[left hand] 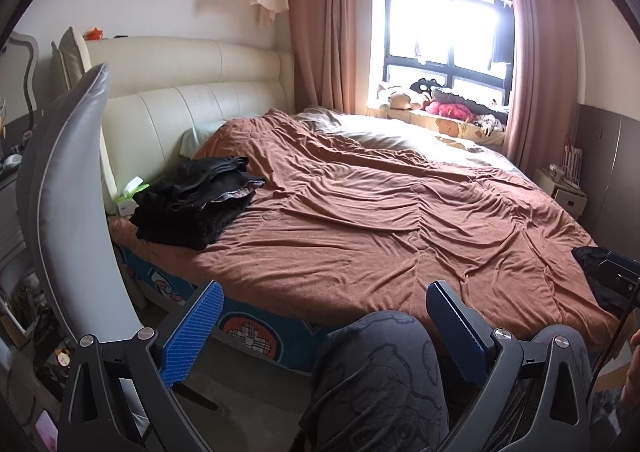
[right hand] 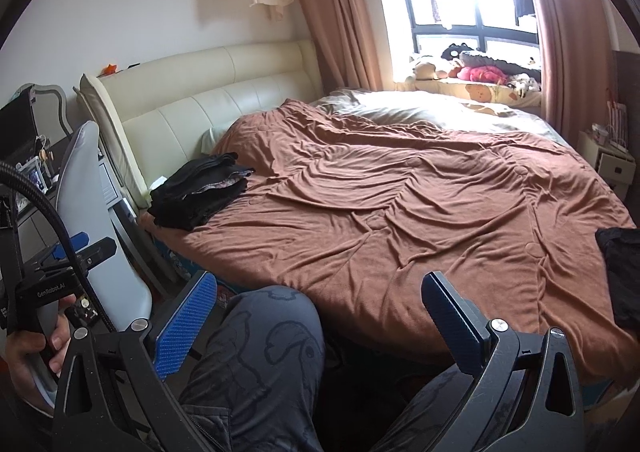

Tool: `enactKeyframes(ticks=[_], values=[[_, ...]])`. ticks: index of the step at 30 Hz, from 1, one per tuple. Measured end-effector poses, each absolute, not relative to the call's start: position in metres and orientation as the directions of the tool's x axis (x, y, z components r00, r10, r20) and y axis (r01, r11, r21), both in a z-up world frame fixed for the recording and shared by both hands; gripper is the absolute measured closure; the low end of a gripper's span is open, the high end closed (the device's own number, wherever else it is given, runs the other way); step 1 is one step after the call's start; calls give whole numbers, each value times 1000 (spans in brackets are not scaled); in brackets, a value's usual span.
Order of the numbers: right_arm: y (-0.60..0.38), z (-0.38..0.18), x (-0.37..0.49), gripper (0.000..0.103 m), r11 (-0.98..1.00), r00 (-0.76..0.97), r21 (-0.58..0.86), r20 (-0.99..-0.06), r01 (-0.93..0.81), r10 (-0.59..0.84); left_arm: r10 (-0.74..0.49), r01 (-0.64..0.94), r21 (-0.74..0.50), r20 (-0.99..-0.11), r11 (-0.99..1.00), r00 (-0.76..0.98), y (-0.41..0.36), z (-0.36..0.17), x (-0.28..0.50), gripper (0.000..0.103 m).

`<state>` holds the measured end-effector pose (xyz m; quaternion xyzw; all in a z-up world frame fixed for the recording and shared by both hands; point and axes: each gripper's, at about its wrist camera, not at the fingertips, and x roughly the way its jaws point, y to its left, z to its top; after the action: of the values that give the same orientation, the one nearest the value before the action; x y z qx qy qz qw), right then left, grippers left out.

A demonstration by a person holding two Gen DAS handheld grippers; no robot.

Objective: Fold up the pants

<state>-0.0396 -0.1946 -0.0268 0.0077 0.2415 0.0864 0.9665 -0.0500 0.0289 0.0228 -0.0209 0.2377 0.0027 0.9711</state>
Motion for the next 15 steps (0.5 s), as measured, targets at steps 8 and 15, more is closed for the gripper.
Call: enactKeyframes(ticks=[8, 15], values=[[-193, -35, -49, 0, 988, 882, 45, -445, -150, 155, -7, -12, -40, -458, 999, 889, 31, 14, -54, 1], [-197, -43, -41, 0, 989, 880, 40, -452, -143, 146, -8, -9, -36, -450, 999, 893, 30, 13, -45, 1]])
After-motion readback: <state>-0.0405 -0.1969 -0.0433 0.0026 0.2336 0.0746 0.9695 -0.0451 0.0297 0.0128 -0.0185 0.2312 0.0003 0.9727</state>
